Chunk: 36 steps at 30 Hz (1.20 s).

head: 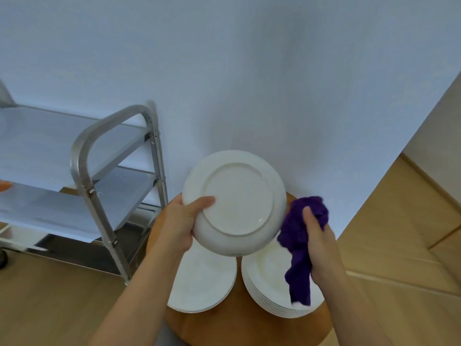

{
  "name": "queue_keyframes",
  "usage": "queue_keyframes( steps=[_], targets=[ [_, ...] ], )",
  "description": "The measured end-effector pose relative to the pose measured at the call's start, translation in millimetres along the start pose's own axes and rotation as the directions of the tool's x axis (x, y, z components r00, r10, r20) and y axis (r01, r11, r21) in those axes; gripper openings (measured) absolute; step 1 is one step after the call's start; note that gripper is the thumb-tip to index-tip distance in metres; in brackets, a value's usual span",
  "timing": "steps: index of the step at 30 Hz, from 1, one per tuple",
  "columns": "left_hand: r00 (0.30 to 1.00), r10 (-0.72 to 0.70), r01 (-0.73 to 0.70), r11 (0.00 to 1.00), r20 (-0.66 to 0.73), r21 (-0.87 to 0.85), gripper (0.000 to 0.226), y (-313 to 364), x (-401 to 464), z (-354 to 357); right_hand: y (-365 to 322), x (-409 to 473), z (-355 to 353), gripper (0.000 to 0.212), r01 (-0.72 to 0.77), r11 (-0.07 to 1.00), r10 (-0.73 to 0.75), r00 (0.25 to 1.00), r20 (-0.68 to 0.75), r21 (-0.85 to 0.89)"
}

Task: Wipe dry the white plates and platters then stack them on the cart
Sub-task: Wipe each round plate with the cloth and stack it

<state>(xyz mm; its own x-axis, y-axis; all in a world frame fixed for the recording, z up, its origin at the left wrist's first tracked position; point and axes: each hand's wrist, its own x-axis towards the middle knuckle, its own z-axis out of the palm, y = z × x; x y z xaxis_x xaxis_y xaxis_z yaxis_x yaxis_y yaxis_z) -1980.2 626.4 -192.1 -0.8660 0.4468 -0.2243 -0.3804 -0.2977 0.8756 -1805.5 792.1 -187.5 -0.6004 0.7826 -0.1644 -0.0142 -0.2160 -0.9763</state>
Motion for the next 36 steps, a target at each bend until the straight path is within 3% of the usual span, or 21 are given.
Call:
queue_keyframes(
  steps=[2, 4, 6, 7, 8, 10, 11, 13, 15, 18, 21, 24, 26, 29, 31, 33, 34, 36],
  targets=[
    [0.997, 0.063, -0.051, 0.978, -0.054, 0.203, 0.06, 10.5, 3.0, 1.9, -11.6, 6.8, 3.2, 0.057, 0.061, 0.998, -0.061, 0.998, 0.002, 0.014],
    [0.991, 0.129, -0.111, 0.915, -0.02, 0.388, 0.06, 17.1, 1.4, 12.0, -30.6, 10.7, 22.7, 0.05, 0.153, 0.987, -0.16, 0.965, 0.209, 0.047],
    [0.978, 0.195, -0.206, 0.831, 0.076, 0.517, 0.054, 20.6, -3.9, 25.6, -49.8, 9.8, 49.0, 0.057, 0.401, 0.908, -0.297, 0.822, 0.485, -0.123],
    [0.965, 0.227, -0.261, 0.782, 0.131, 0.566, 0.049, 22.2, -5.2, 30.4, -58.3, 10.4, 60.5, 0.065, 0.58, 0.747, -0.292, 0.724, 0.625, -0.324],
    [0.948, 0.254, -0.319, 0.733, 0.193, 0.601, 0.042, 24.0, -5.6, 34.1, -64.2, 14.8, 69.1, 0.079, 0.685, 0.522, -0.193, 0.675, 0.712, -0.508],
    [0.908, 0.26, -0.416, 0.638, 0.327, 0.647, 0.034, 29.4, -5.4, 35.0, -76.8, 25.2, 73.2, 0.107, 0.727, 0.094, -0.001, 0.683, 0.73, -0.68],
    [0.89, 0.248, -0.453, 0.588, 0.383, 0.67, 0.036, 32.2, -4.9, 33.6, -83.1, 27.9, 74.5, 0.112, 0.736, -0.028, 0.019, 0.677, 0.736, -0.676],
    [0.863, 0.216, -0.501, 0.493, 0.457, 0.711, 0.04, 36.1, -5.2, 30.2, -93.4, 28.9, 80.1, 0.105, 0.786, -0.097, -0.007, 0.613, 0.79, -0.611],
    [0.85, 0.207, -0.522, 0.454, 0.484, 0.722, 0.045, 37.3, -10.3, 28.4, -100.8, 32.6, 84.7, 0.085, 0.822, 0.016, -0.014, 0.569, 0.822, -0.569],
    [0.839, 0.291, -0.544, 0.474, 0.46, 0.692, 0.048, 43.3, -19.4, 23.6, -107.8, 42.0, 72.6, 0.07, 0.782, 0.319, -0.063, 0.582, 0.811, -0.536],
    [0.866, 0.4, -0.498, 0.619, 0.301, 0.607, 0.057, 58.7, -25.8, 17.3, -105.1, 49.4, 47.2, 0.06, 0.654, 0.62, -0.19, 0.66, 0.726, -0.433],
    [0.885, 0.428, -0.464, 0.78, 0.183, 0.42, 0.061, 70.4, -26.8, 21.1, -87.3, 45.8, 36.3, 0.054, 0.498, 0.851, -0.349, 0.77, 0.534, -0.163],
    [0.899, 0.421, -0.437, 0.838, 0.123, 0.327, 0.062, 70.5, -24.9, 31.3, -72.2, 40.5, 38.7, 0.062, 0.4, 0.916, -0.372, 0.851, 0.37, 0.001],
    [0.932, 0.362, -0.359, 0.922, 0.009, 0.144, 0.058, 59.7, -23.0, 51.2, -48.9, 34.9, 50.0, 0.07, 0.235, 0.952, -0.264, 0.955, 0.135, 0.195],
    [0.946, 0.315, -0.305, 0.944, -0.075, 0.121, 0.053, 47.7, -27.3, 65.7, -37.7, 32.2, 59.5, 0.061, 0.17, 0.947, -0.18, 0.984, 0.01, 0.273],
    [0.939, 0.326, -0.311, 0.94, -0.11, 0.138, 0.046, 37.0, -33.4, 70.5, -32.3, 36.0, 59.3, 0.046, 0.1, 0.944, -0.098, 0.995, -0.022, 0.314],
    [0.947, 0.311, -0.301, 0.946, -0.075, 0.124, 0.044, 34.3, -35.1, 67.8, -34.8, 38.3, 54.1, 0.041, 0.048, 0.95, -0.045, 0.999, -0.016, 0.31],
    [0.977, 0.176, -0.182, 0.983, 0.125, 0.039, 0.051, 37.9, -33.4, 53.3, -43.4, 45.4, 34.9, 0.044, -0.041, 0.96, 0.028, 0.998, 0.052, 0.278]
  ],
)
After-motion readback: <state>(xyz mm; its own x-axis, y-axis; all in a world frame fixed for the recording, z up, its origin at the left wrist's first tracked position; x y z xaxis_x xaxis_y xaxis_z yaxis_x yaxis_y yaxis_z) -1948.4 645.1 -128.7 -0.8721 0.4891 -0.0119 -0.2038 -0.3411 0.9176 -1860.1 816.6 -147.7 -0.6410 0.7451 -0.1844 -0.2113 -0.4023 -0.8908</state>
